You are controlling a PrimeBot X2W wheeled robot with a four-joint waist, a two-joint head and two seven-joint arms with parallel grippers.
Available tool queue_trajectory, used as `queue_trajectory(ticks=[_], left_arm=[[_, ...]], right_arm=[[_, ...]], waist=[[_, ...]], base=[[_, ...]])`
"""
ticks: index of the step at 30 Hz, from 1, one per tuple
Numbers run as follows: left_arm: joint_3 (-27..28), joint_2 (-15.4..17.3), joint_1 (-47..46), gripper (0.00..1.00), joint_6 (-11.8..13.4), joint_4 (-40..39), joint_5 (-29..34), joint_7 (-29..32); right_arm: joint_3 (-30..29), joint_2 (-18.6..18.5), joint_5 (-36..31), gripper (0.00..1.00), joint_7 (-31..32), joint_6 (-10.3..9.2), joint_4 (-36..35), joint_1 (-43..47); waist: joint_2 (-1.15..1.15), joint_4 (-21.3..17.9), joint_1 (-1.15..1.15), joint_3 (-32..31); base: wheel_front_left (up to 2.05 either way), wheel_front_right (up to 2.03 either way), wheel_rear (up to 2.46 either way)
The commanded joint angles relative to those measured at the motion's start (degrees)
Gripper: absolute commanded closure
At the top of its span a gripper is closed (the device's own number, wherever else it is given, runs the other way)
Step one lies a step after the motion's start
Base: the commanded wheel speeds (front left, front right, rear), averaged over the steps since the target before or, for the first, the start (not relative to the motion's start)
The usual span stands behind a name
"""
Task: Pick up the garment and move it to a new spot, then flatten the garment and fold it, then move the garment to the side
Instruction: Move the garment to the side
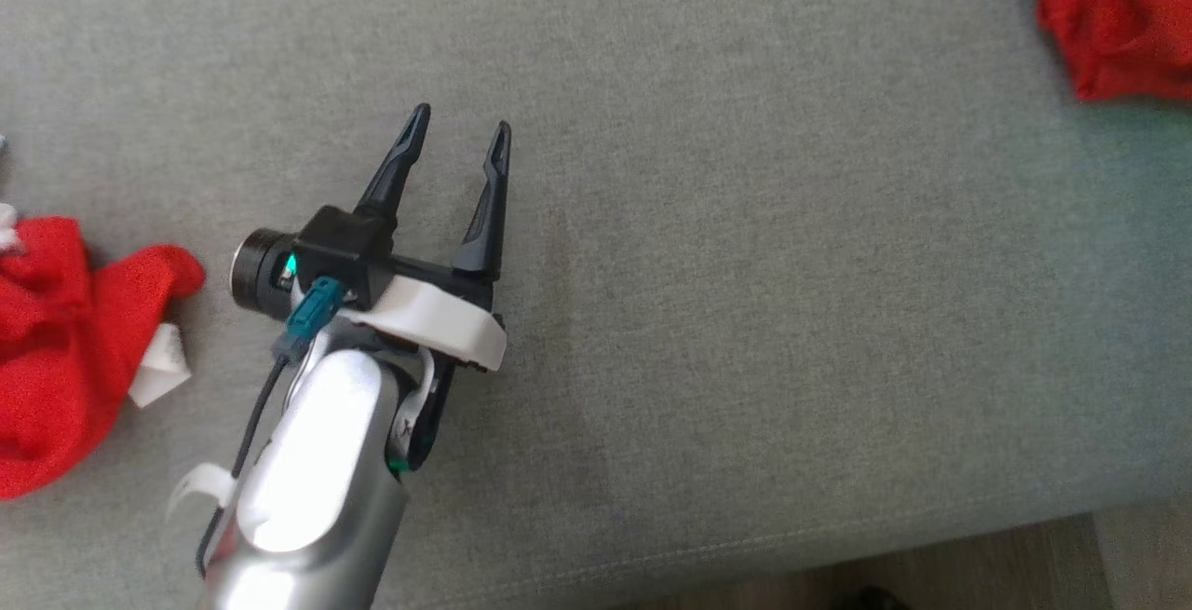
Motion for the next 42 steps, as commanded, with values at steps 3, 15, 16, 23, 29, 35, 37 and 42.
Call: queue_trajectory(ticks=[3,15,16,23,29,35,37,42], left_arm=[[2.52,0.4,0.77,0.0,0.4,-2.49,-0.66,-0.31],[9.21,2.71,8.51,0.0,1.3,-4.77,-2.68,-0.31],[9.66,2.86,9.2,0.0,1.42,-4.88,-2.86,-0.31],[12.38,3.45,13.69,0.0,2.9,-4.7,-3.99,-0.31],[14.39,4.05,15.56,0.0,3.36,-3.73,-4.47,-0.31],[16.48,4.03,17.07,0.0,3.06,-3.8,-4.44,-0.31],[17.27,3.98,17.58,0.0,2.79,-3.86,-4.34,-0.31],[18.36,3.17,19.11,0.0,2.33,-4.06,-3.9,-0.31]], right_arm=[[0.62,0.72,-0.63,0.0,-5.46,-0.04,-2.36,-0.22],[1.01,5.45,1.5,0.0,-18.93,-0.04,-12.13,10.62],[0.95,5.69,1.39,0.0,-19.65,-0.04,-12.72,11.7],[-4.23,8.19,0.33,0.0,-22.23,-0.04,-19.41,22.51],[-12.68,8.77,-5.21,0.0,-22.27,-0.04,-30.34,35.17],[-21.87,11.21,-11.48,0.0,-22.28,-0.04,-40.67,48.62],[-24.62,12.37,-13.55,0.0,-22.28,-0.04,-42.91,52.02],[-30.05,15.32,-17.88,0.0,-22.28,-0.04,-45.43,57.55]], waist=[[0.0,0.61,0.0,-3.02],[0.0,1.73,0.0,-16.85],[0.0,1.76,0.0,-17.76],[0.0,2.35,0.0,-23.74],[0.0,3.14,0.0,-25.78],[0.0,3.43,0.0,-26.46],[0.0,3.42,0.0,-26.55],[0.0,3.22,0.0,-26.58]], base=[[0.0,0.0,0.0],[0.0,0.0,0.0],[0.0,0.0,0.0],[0.0,0.0,0.0],[0.0,0.0,0.0],[0.0,0.0,0.0],[0.0,0.0,0.0],[0.0,0.0,0.0]])
